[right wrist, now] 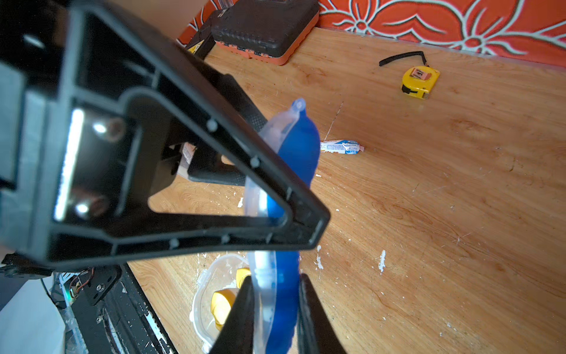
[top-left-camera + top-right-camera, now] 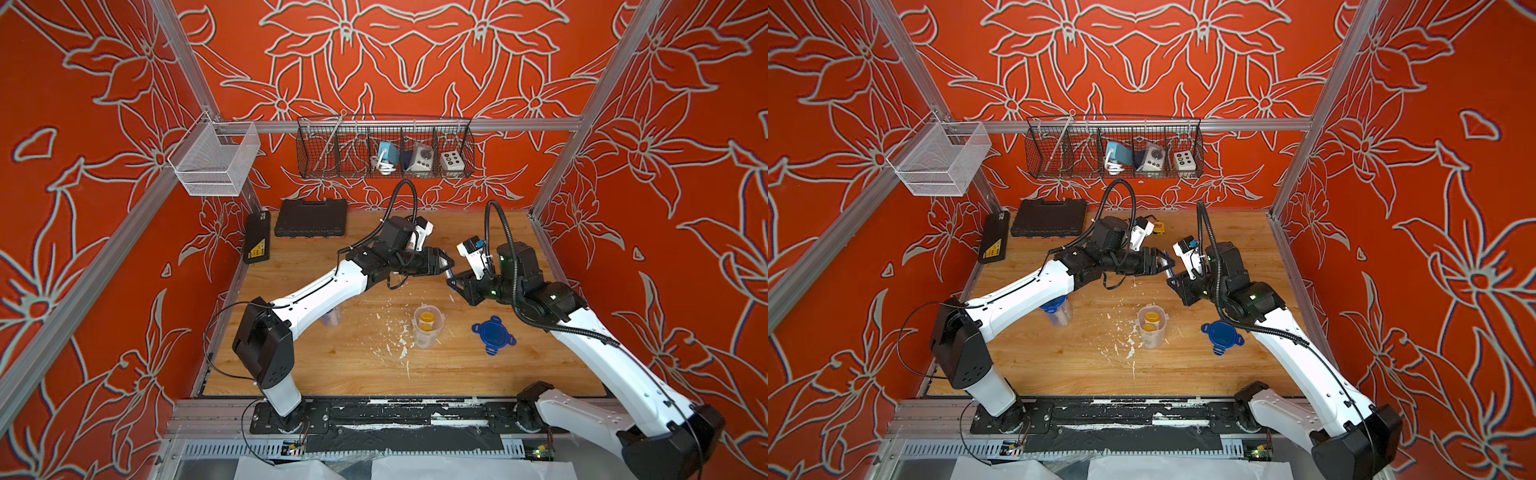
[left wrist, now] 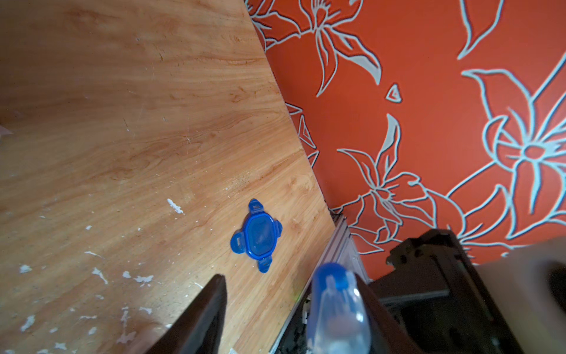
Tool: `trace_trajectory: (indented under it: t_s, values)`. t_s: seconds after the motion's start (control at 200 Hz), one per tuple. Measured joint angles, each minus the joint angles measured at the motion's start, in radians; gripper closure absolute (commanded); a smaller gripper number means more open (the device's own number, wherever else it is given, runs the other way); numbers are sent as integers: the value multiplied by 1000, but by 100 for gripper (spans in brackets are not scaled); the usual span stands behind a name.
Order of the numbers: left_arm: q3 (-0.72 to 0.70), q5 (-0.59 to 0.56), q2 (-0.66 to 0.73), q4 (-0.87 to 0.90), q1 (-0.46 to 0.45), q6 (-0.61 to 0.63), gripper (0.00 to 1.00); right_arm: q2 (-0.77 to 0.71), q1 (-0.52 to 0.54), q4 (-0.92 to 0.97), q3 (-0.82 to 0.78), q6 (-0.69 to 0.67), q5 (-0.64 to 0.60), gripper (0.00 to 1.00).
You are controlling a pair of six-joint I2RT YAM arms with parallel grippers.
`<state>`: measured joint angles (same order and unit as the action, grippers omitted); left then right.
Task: Pack away toiletry kits
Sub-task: Place the toiletry item into the container.
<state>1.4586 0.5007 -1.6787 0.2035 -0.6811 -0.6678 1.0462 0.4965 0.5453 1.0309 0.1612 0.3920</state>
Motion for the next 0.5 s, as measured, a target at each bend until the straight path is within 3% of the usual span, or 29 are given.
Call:
trace_trajectory:
  t_s: [0.145, 0.29, 0.44, 0.5]
  values:
    - [4, 19, 0, -10, -2, 9, 74, 0, 8, 3, -2, -10, -19, 93]
    - [2, 37, 0, -29, -7, -1, 98, 0, 11, 9, -6, -21, -34, 88]
    - [-6, 40, 2, -34, -8, 27, 100, 0, 11, 10, -13, -25, -37, 66]
    - [-16, 28, 10, -23, -8, 66, 100, -5, 11, 8, -17, -16, -47, 52]
